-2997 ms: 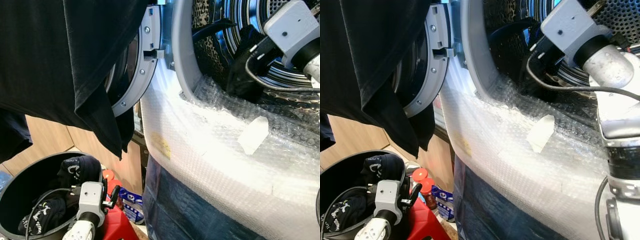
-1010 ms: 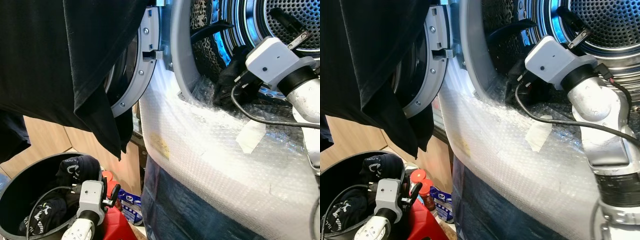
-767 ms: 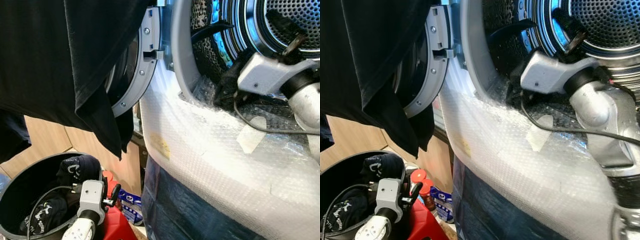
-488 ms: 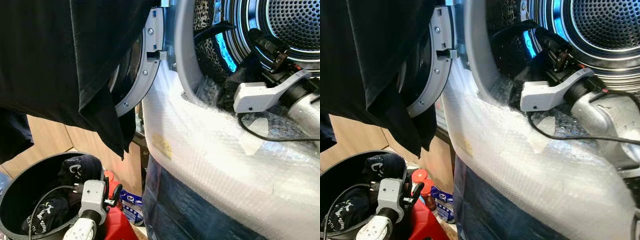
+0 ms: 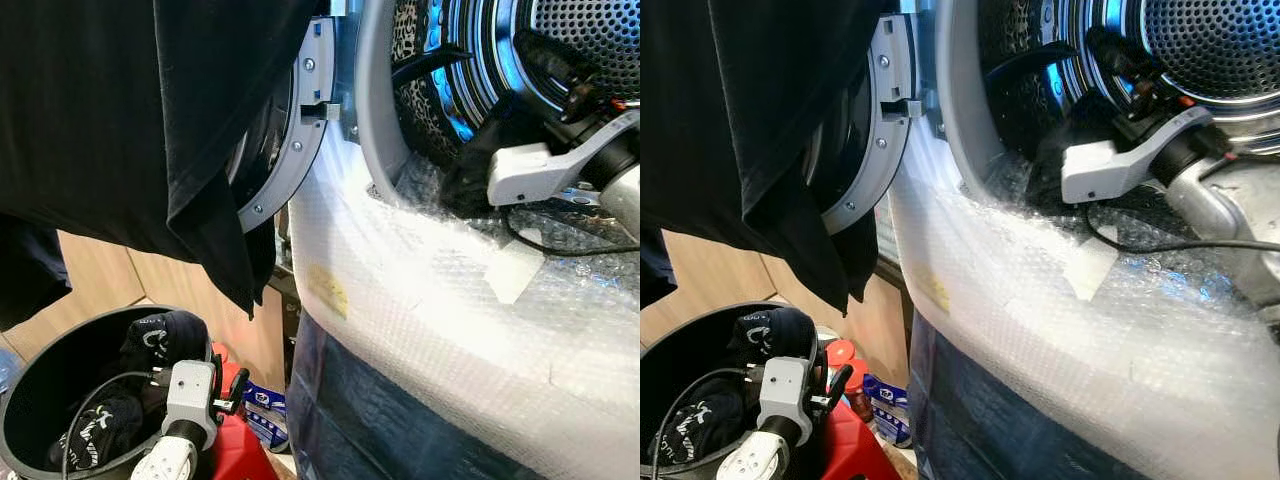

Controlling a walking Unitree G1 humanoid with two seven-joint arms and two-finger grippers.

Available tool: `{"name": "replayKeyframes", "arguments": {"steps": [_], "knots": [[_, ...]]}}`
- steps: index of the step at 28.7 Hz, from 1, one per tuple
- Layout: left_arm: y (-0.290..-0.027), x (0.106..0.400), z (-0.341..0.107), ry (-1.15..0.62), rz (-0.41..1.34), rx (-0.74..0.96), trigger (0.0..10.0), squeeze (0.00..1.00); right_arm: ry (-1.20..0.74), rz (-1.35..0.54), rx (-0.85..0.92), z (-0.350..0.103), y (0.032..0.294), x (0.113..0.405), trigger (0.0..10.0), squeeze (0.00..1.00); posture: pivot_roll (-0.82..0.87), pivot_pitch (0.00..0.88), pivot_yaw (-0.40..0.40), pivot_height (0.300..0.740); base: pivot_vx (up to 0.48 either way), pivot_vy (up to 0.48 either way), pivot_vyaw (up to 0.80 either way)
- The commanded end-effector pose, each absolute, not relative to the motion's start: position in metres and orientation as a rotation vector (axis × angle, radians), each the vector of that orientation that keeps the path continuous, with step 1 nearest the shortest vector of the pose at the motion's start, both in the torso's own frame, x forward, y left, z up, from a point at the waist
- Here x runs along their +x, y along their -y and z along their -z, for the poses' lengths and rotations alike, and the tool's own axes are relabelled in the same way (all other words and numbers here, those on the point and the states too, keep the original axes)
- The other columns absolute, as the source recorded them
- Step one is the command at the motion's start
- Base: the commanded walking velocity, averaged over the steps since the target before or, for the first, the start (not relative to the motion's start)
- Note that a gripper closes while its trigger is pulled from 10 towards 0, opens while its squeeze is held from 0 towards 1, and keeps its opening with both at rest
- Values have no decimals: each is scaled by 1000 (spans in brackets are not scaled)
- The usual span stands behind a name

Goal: Clothes washing

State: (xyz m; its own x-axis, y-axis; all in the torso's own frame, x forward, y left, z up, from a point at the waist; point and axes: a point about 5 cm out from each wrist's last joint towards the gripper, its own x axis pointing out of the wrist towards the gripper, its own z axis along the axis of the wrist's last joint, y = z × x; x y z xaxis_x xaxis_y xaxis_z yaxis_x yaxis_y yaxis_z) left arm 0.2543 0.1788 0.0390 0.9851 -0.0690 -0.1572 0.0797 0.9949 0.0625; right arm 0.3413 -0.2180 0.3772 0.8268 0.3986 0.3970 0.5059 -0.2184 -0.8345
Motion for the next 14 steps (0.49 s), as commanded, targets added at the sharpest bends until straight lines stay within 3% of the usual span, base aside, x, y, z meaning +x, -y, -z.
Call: {"name": "replayKeyframes", "arguments": {"steps": [1, 6, 14], "knots": [[-173, 251, -28, -215, 109, 68, 10000, 0, 711, 165, -1840, -392, 225, 340, 10000, 0, 34, 0, -30, 740, 0, 0, 0], [-173, 255, -31, -203, 105, 67, 10000, 0, 766, 221, -1752, -415, 217, 347, 10000, 0, 39, 0, -30, 740, 0, 0, 0], [-172, 255, -31, -204, 104, 68, 10000, 0, 760, 165, -1711, -407, 203, 362, 10000, 0, 48, 0, -27, 740, 0, 0, 0]]}}
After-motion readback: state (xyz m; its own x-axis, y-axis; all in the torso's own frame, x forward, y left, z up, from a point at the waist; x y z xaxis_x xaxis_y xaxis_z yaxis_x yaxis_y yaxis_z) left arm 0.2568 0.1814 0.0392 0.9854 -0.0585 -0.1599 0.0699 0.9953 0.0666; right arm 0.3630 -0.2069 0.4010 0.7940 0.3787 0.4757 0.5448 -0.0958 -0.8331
